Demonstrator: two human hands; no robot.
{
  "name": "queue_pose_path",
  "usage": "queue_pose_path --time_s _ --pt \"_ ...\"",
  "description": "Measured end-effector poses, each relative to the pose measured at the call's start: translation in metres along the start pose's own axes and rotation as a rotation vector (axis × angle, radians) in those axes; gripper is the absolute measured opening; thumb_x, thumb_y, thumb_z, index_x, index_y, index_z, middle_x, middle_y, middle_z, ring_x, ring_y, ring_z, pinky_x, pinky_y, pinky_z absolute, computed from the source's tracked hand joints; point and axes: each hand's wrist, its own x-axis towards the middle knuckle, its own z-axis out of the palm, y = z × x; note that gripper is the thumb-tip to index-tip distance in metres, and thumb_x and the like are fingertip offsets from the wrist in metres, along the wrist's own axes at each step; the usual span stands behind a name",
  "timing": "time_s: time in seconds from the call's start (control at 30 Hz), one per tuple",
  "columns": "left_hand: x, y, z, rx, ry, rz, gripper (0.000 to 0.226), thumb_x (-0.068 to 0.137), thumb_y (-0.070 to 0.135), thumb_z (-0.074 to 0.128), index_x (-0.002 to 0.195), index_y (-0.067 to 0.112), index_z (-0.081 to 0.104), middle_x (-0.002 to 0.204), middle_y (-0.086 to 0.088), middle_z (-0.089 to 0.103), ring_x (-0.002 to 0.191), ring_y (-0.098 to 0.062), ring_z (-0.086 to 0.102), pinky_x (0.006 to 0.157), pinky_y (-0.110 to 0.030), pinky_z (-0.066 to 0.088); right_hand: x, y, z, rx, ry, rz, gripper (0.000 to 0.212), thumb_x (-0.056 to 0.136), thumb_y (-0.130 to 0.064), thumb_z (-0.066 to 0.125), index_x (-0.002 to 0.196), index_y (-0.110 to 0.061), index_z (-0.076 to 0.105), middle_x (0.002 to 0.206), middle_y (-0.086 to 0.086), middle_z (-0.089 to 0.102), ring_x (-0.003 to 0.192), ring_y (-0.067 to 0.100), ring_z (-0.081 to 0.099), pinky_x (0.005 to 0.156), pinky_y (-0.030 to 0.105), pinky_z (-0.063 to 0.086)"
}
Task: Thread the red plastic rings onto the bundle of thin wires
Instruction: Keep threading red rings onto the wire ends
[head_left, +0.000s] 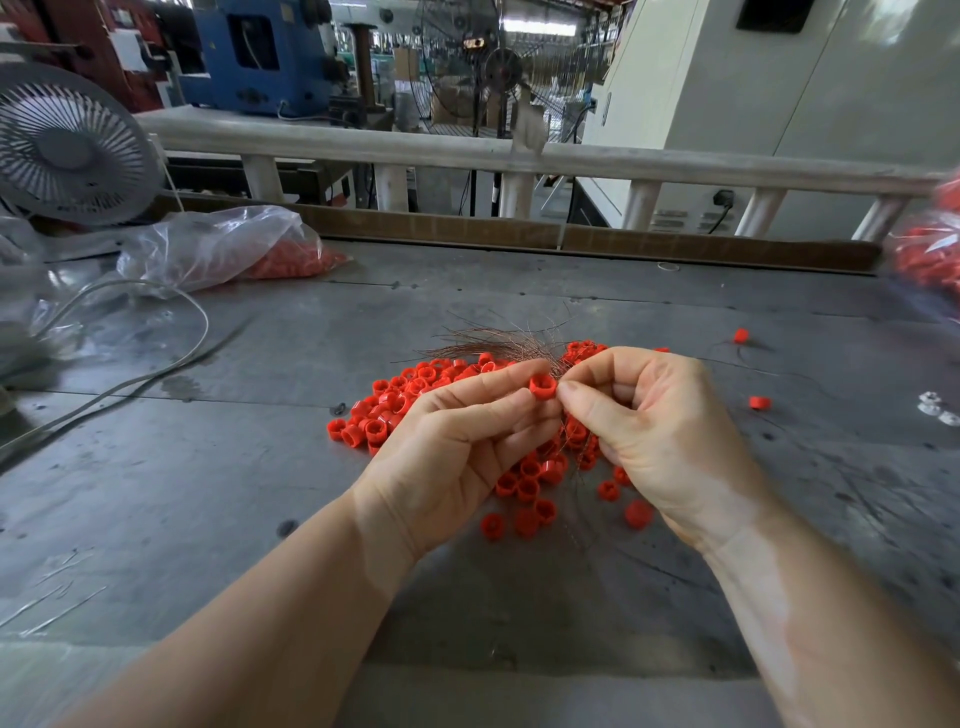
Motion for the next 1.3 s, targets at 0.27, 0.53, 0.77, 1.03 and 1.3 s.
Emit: queue_pose_path --time_s 0.27,0.53,0.77,1.03,1.3 --pt "0.0000 -0.0006 0.0003 -0.002 0.010 0.002 0.024 0.065 0.000 0.059 0.082 0.006 0.076 0.075 -0.009 0.072 0.069 -0.014 0.071 0.064 -0.020 0.057 -0.0004 -0.0004 0.0000 0.019 -0.015 0.011 0.023 0.086 0.001 0.061 0.068 -0.014 0.064 0.053 -0.005 0.061 0.036 -0.002 0.047 0.040 0.004 0.032" --pt "0.0004 -0.0007 0.0011 -0.016 0.017 -0.008 0.023 0.065 -0.001 0.060 0.079 0.006 0.076 0.074 -0.009 0.072 0.068 -0.014 0.071 0.063 -0.020 0.057 -0.0007 -0.0007 -0.0001 0.017 -0.012 0.008 0.020 0.086 0.001 0.061 0.070 -0.013 0.064 0.049 -0.011 0.059 0.037 -0.003 0.048 0.040 0.004 0.033" --pt "0.0002 -0.0007 0.0005 -0.028 0.008 0.003 0.025 0.065 -0.004 0.058 0.079 0.006 0.076 0.075 -0.009 0.072 0.070 -0.015 0.071 0.062 -0.020 0.056 -0.0001 -0.0003 -0.0011 0.005 0.007 0.015 0.021 0.085 -0.002 0.063 0.070 -0.017 0.065 0.057 -0.004 0.065 0.041 -0.001 0.051 0.044 0.006 0.036" --pt "0.0004 0.0003 -0.0008 -0.020 -0.008 0.000 0.025 0.065 -0.004 0.059 0.079 0.007 0.077 0.076 -0.009 0.072 0.070 -0.014 0.071 0.063 -0.020 0.057 -0.0006 -0.0009 -0.0030 0.002 0.025 0.095 0.013 0.082 -0.012 0.068 0.069 -0.015 0.066 0.050 -0.003 0.056 0.040 0.004 0.041 0.039 0.016 0.033" --pt "-0.0003 -0.0007 -0.0012 -0.027 -0.043 0.010 0.025 0.068 -0.003 0.058 0.080 0.009 0.076 0.077 -0.008 0.070 0.070 -0.014 0.070 0.065 -0.021 0.057 0.0001 -0.0006 -0.0042 0.004 -0.010 0.033 0.014 0.083 -0.007 0.066 0.071 -0.013 0.066 0.050 -0.009 0.060 0.040 -0.001 0.049 0.043 0.007 0.035"
